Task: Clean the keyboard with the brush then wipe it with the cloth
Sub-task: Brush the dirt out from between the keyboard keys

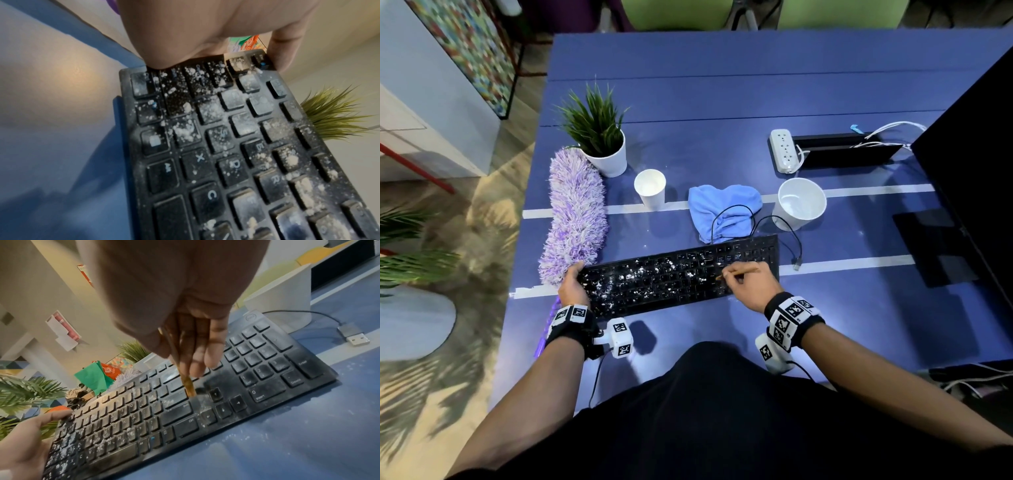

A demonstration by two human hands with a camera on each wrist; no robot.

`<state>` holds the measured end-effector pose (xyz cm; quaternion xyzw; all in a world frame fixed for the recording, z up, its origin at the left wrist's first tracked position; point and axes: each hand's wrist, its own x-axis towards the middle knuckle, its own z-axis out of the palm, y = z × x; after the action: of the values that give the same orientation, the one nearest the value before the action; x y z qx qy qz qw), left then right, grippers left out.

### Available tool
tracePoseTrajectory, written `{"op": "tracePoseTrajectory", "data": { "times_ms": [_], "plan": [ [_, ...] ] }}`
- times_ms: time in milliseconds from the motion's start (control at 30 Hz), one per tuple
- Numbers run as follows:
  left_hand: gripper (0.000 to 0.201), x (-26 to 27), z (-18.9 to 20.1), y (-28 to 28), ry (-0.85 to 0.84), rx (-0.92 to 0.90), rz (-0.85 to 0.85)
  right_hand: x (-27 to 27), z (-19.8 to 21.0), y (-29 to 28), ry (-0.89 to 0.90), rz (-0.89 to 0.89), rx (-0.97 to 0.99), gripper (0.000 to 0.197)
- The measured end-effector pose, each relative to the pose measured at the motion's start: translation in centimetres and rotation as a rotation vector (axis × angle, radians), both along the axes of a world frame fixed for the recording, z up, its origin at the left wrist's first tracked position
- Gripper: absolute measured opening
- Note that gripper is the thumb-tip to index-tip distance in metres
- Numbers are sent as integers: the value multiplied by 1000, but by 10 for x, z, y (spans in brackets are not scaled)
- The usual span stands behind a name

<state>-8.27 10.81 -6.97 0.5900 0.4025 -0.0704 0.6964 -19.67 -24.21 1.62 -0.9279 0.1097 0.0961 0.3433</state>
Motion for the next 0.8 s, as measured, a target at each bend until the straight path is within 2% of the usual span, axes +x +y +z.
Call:
{"op": "tracePoseTrajectory", "data": {
  "times_ms": [100,133,233,367,500,600,700,800],
  "plan": [
    [34,5,-14,6,-26,-8,13,1,5,-3,-240,-161,68,15],
    [34,4,-9,5,-27,-10,10,3,6,-4,-270,-192,56,15],
    [34,4,-4,3,-12,-18,2,7,6,-5,-226,-178,-16,17],
    [29,2,11,-6,-4,-28,8,6,9,1,-176,-44,47,19],
    [33,2,7,-2,0,-16,5,10,12,-4,-175,-107,71,16],
    [28,-1,14,-8,-1,-9,-1,14,13,-5,-265,-155,86,14],
    [33,2,11,-6,8,-29,-3,16,14,0,-338,-123,85,14],
    [38,7,-1,1,21,-39,-18,15,5,3,-131,-24,-18,20]
  ]
}}
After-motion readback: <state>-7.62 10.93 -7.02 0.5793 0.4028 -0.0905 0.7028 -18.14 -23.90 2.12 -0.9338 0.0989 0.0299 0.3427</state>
